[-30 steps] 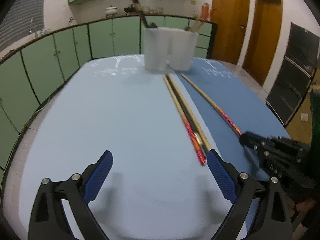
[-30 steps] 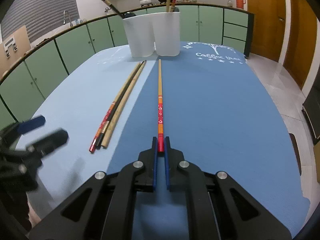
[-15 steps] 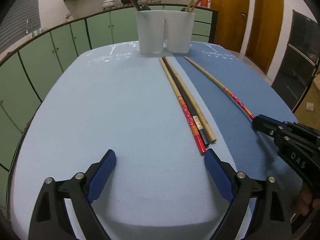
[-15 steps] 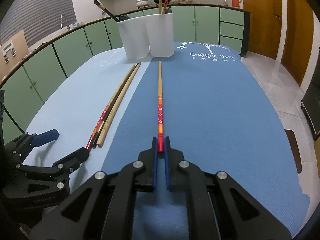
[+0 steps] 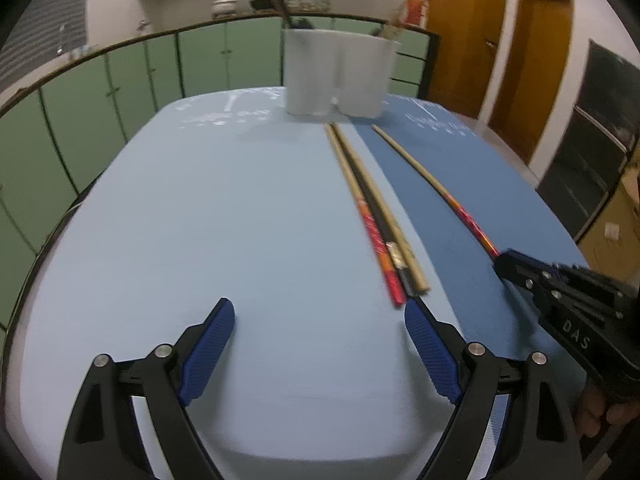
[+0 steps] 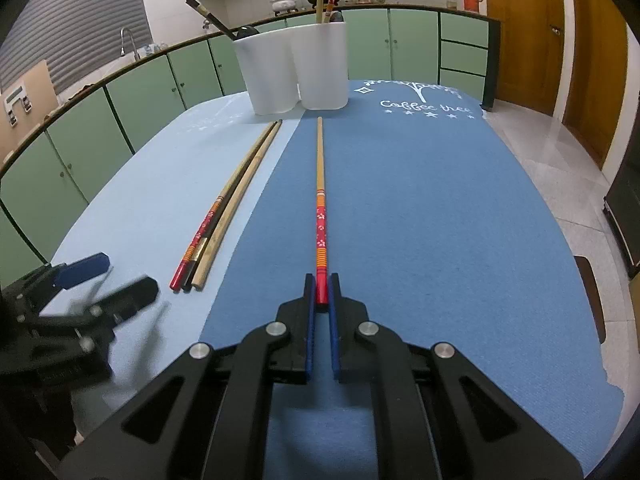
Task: Organize utensils
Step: 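Grasp another red-patterned chopstick with the left tool, then lift both red chopsticks upright and carry them over the holder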
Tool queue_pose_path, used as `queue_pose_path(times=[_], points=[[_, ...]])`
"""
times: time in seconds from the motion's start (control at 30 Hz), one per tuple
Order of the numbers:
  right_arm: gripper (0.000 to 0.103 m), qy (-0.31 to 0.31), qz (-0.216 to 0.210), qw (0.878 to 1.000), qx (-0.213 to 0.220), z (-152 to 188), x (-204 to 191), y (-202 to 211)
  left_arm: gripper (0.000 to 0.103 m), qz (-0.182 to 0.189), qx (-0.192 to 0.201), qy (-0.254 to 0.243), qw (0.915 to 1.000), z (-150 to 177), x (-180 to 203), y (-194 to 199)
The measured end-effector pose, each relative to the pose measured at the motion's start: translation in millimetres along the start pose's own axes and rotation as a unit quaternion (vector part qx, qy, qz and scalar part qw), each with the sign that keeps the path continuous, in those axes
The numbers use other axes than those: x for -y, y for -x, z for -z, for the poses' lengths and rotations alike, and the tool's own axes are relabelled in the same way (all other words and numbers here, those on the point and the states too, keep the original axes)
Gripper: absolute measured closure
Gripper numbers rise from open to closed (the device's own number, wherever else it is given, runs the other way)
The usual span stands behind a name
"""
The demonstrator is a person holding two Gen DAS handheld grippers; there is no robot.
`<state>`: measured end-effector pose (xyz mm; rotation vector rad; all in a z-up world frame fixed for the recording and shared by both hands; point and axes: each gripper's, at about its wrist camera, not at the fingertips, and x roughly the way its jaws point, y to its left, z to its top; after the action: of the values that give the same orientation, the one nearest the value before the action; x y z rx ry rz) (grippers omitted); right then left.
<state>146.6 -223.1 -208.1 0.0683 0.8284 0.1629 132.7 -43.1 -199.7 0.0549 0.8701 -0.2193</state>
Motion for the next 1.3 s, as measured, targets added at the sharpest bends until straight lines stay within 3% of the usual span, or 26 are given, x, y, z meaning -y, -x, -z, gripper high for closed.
queue_pose_path(times=[0.17,0.37,0.53,0.73,1.03,1.3], points=[[0.098,-0.001,-0.001,1.000,0.001,0.2,0.6,0.0,0.018,-0.026,-0.005,-0.022,0.9994,-3.7,7.5,-9.6],[0.098,-0.002,-0.002,1.000,0.001,0.6,1.1,0.1,0.018,-0.057,-0.002,0.025,0.9981,-3.6,-16.0,-4.6],[0.097,0.005,-0.012,1.000,0.003,2.0,-2.1,1.2,0.019,-0.042,0.002,0.027,0.9988,-4.9,-12.5,-3.8],[0.095,0.007,-0.015,1.000,0.007,3.0,-3.4,0.4,0.035,-0.044,0.008,0.018,0.9988,-7.2,-6.8,-7.5],[0.097,0.015,-0.013,1.000,0.009,2.1,-5.8,-2.5,0.097,-0.007,0.016,0.009,0.9998,-12.4,4.5,-13.3],[0.098,0.015,-0.020,1.000,0.015,-10.3,-4.3,15.0,0.098,-0.009,0.035,0.002,0.9994,-20.3,3.7,8.7]])
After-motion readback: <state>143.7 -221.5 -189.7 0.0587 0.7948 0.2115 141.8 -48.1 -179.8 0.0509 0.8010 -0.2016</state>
